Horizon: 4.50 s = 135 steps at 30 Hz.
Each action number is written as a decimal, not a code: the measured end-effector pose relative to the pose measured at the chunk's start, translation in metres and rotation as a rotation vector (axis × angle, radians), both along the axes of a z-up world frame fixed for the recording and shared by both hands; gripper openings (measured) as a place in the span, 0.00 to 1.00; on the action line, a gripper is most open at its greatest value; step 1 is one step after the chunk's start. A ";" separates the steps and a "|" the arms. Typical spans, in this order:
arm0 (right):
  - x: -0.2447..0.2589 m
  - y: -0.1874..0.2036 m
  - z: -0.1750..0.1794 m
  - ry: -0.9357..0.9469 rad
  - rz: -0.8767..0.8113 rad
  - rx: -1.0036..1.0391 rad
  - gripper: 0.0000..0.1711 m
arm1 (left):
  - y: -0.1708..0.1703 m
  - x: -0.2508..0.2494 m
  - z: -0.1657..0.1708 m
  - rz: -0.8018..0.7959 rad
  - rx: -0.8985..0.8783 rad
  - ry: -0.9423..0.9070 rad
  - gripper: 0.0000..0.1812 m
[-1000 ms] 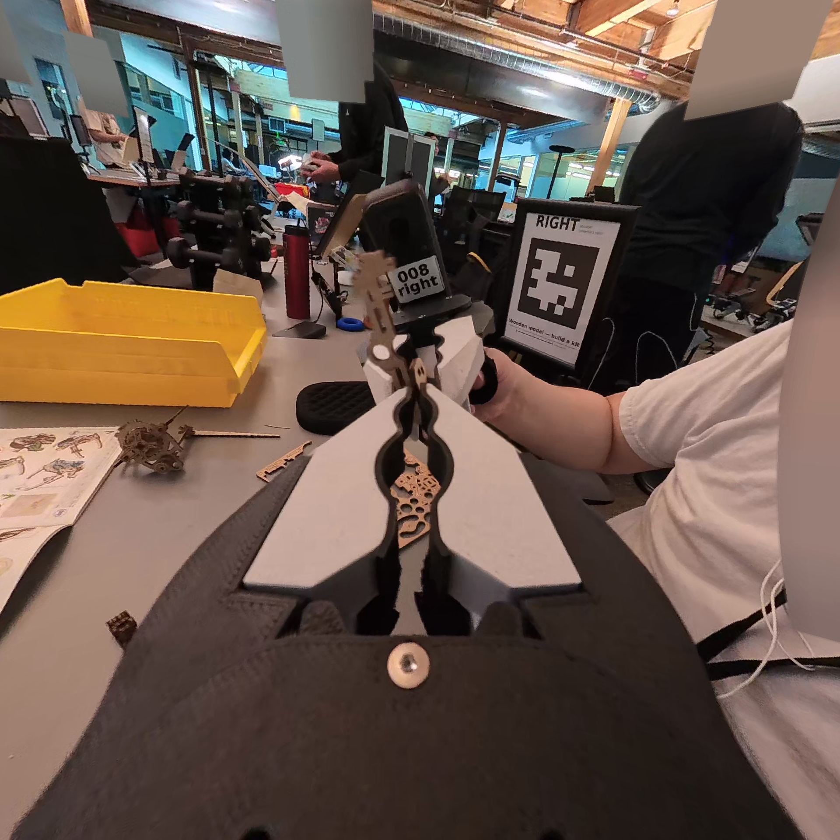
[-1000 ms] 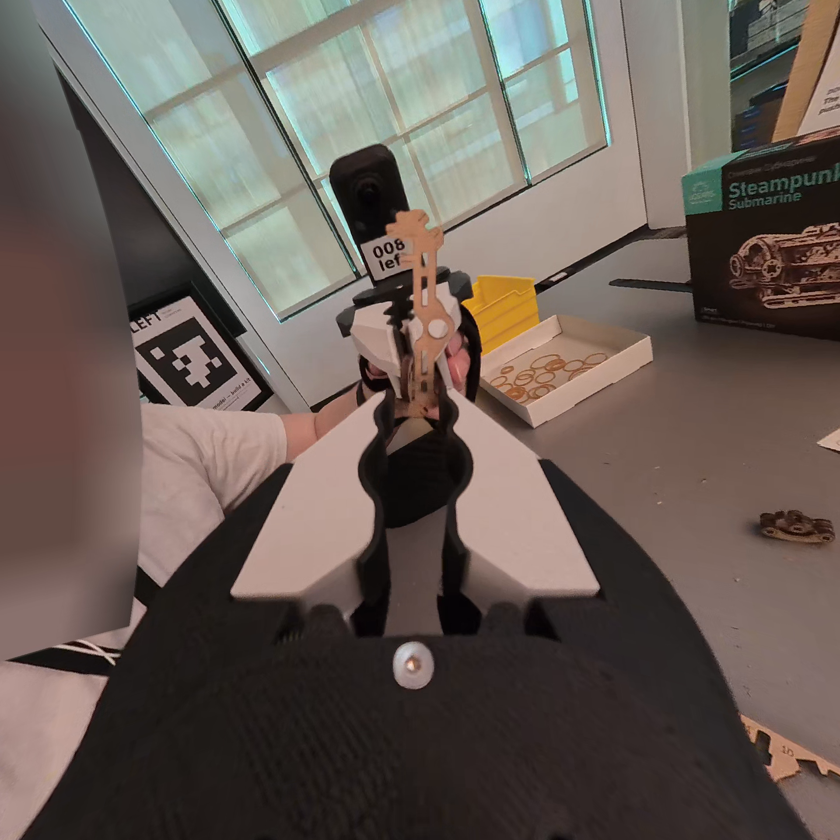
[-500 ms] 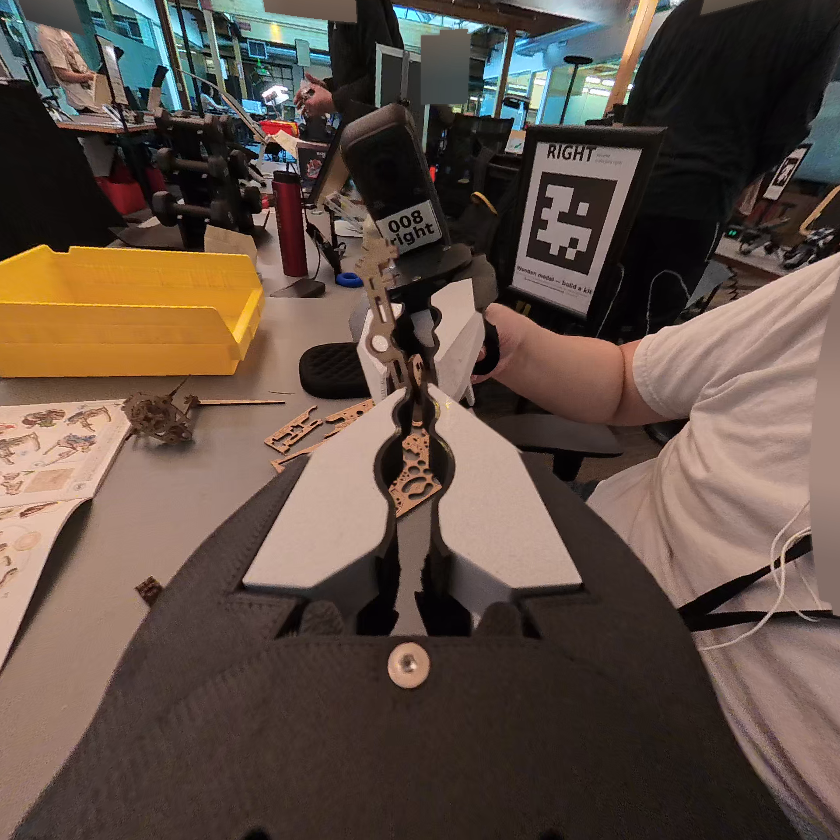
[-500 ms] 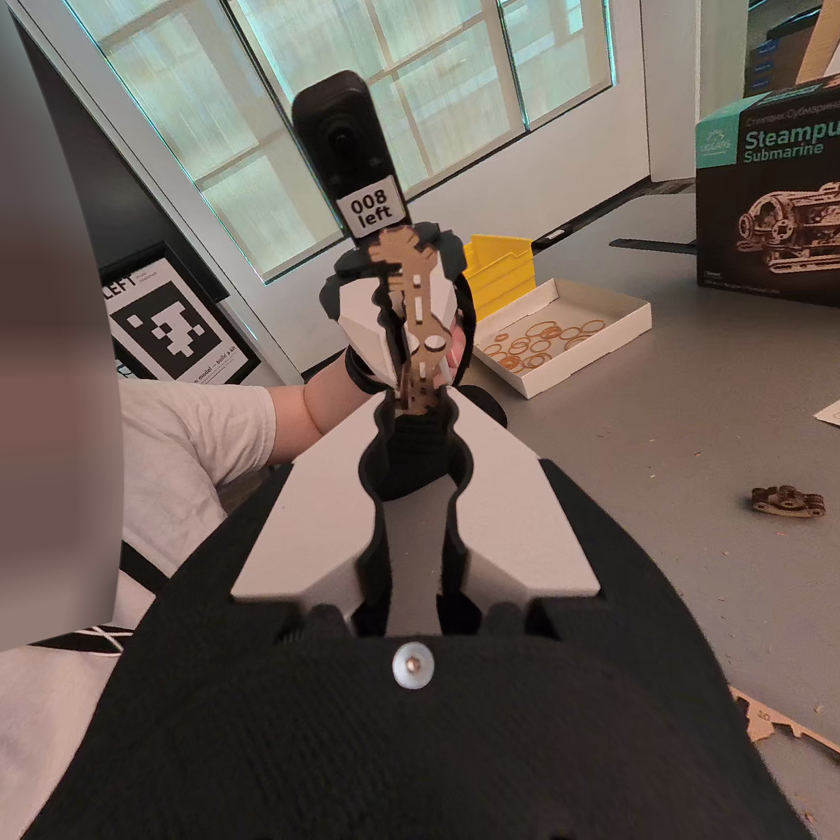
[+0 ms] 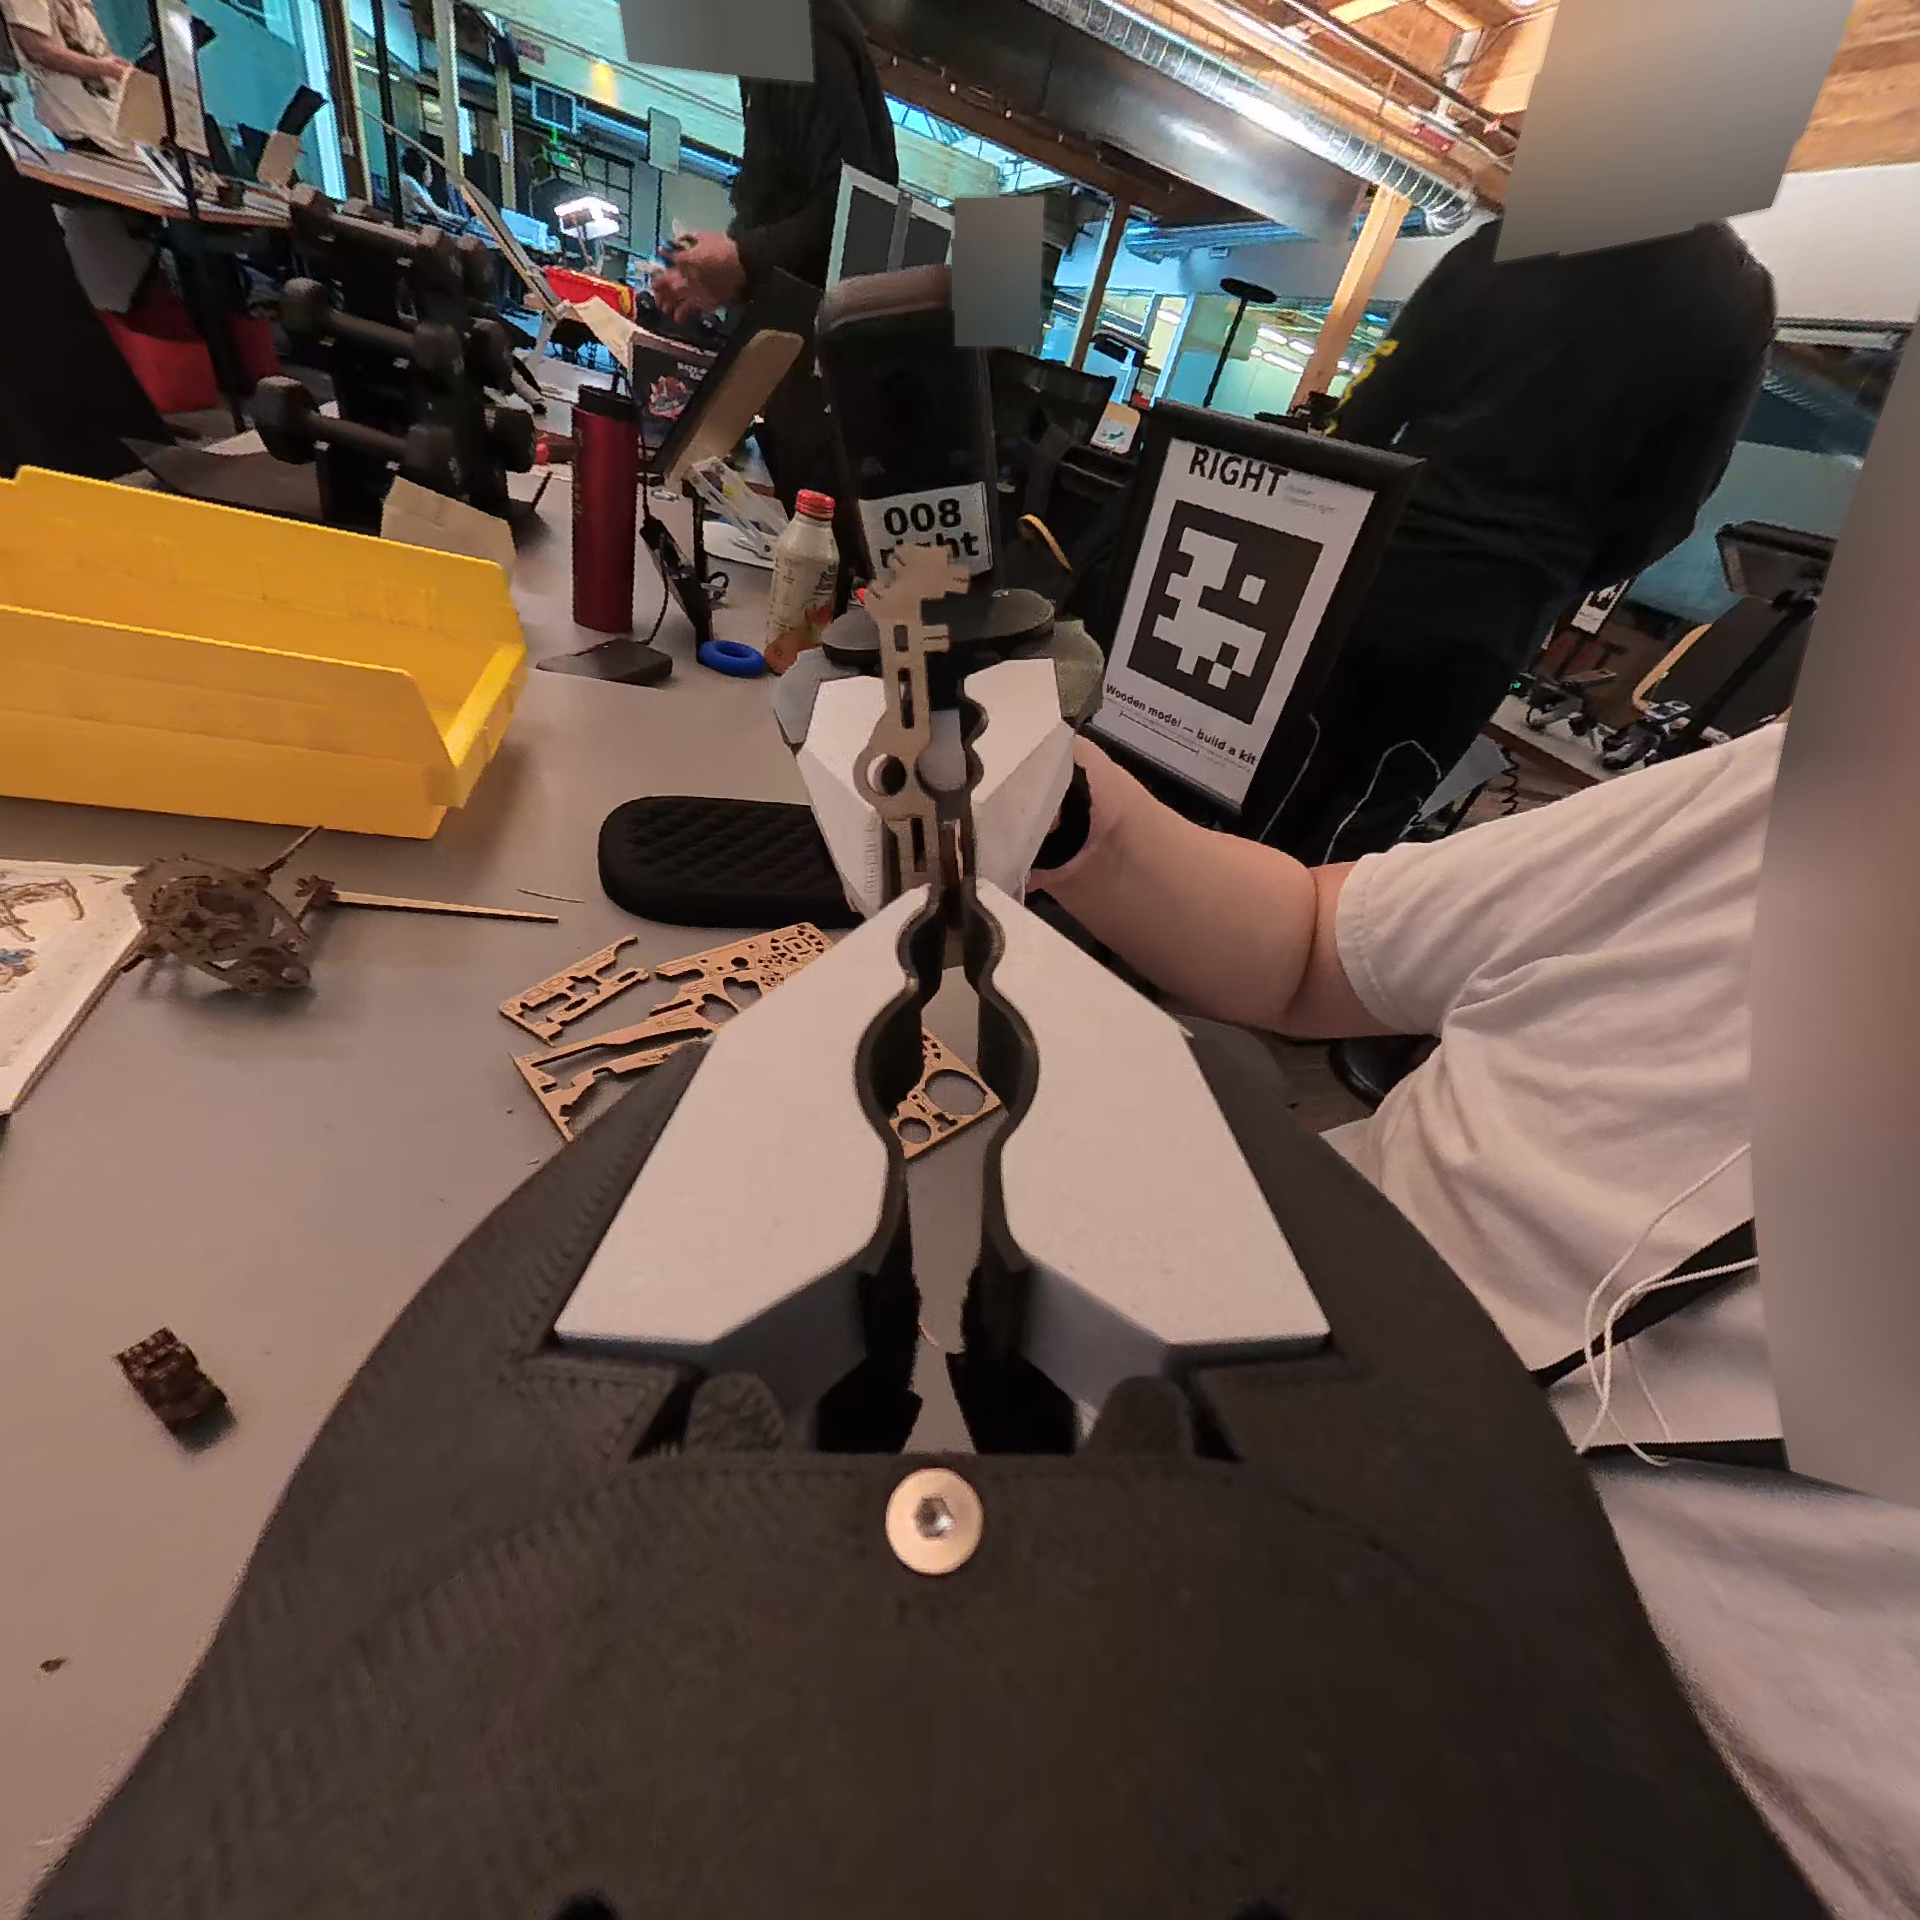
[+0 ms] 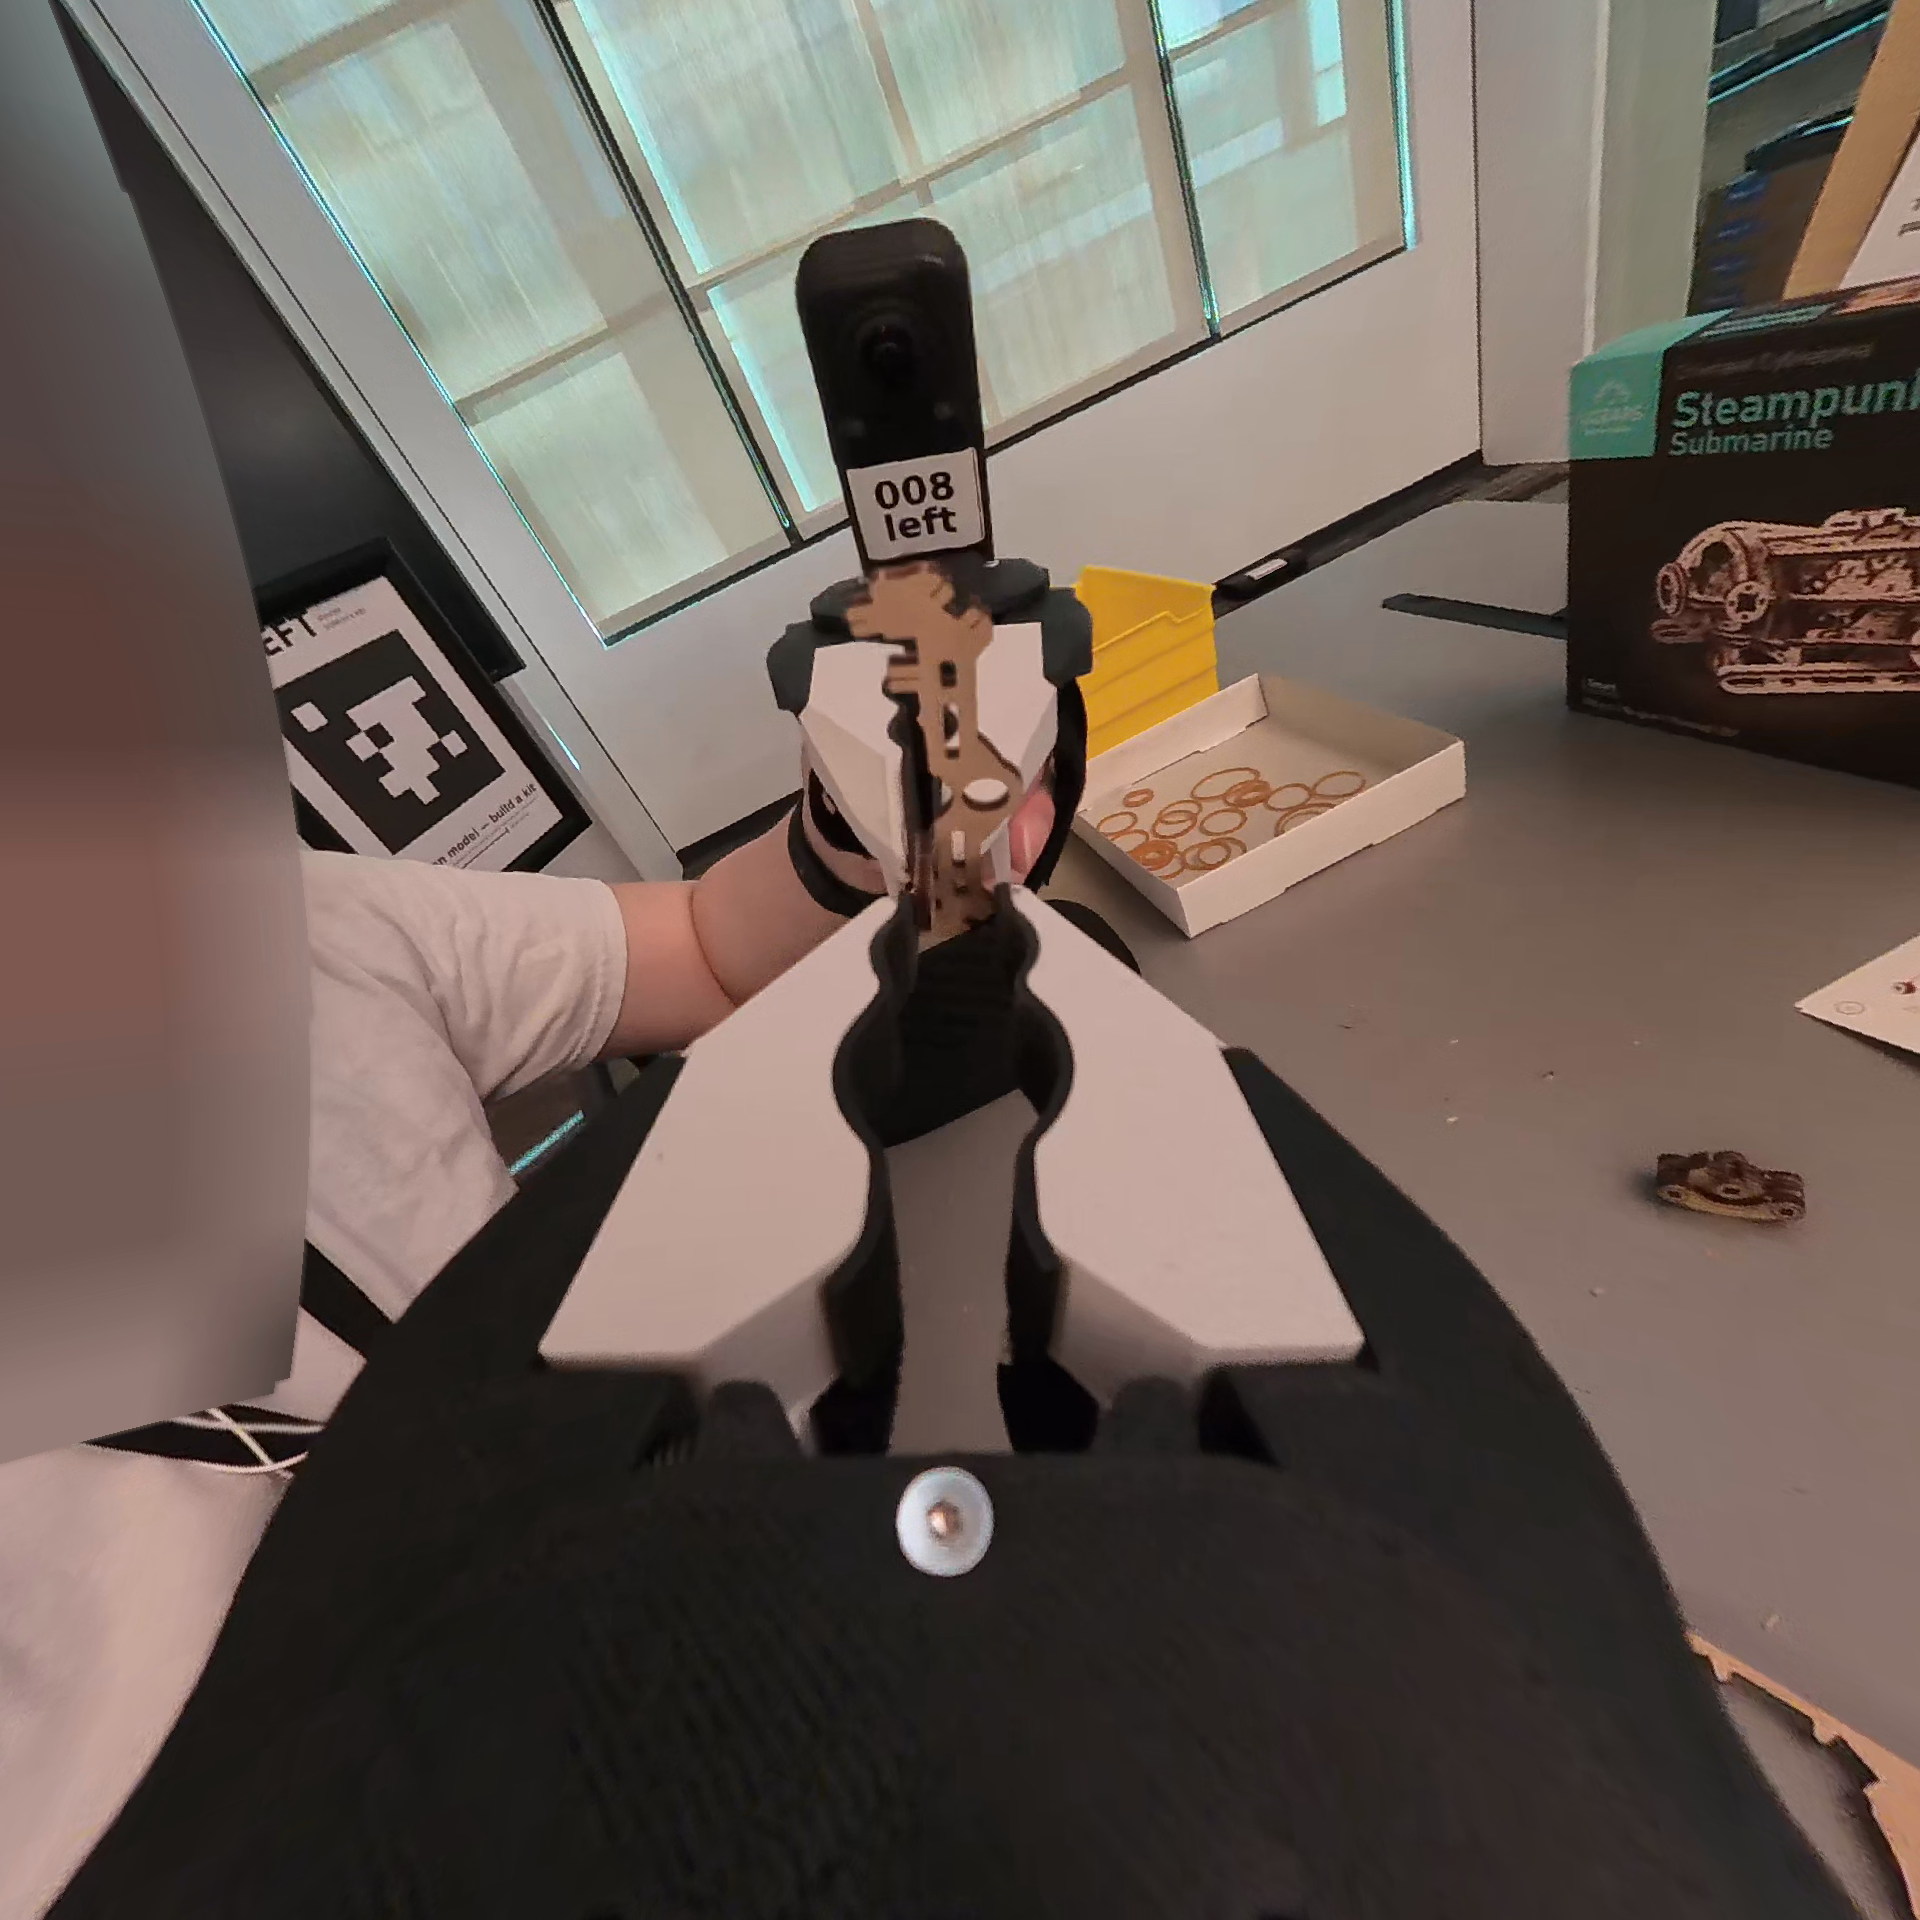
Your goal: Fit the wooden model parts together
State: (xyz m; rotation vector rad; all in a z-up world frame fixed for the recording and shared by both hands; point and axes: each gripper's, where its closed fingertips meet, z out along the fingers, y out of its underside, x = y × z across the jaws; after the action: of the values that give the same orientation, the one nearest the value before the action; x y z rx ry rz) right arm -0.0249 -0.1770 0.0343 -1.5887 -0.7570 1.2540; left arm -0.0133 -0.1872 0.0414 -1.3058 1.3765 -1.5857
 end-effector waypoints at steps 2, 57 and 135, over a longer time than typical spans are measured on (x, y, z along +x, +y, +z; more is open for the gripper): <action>0.000 -0.001 0.000 0.010 0.013 -0.003 0.07 | -0.001 0.000 0.000 -0.008 -0.003 -0.001 0.00; -0.004 -0.037 0.020 -0.068 0.090 0.263 0.09 | -0.037 -0.001 0.012 -0.116 0.142 -0.124 0.05; -0.007 -0.048 0.029 0.031 0.148 0.422 0.01 | -0.041 -0.007 0.017 0.027 0.544 -0.121 0.06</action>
State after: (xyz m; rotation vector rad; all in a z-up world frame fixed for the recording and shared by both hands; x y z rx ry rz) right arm -0.0320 -0.2252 0.0636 -1.1849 -1.0564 1.1279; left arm -0.0205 -0.2280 0.0585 -0.8801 1.5598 -1.1344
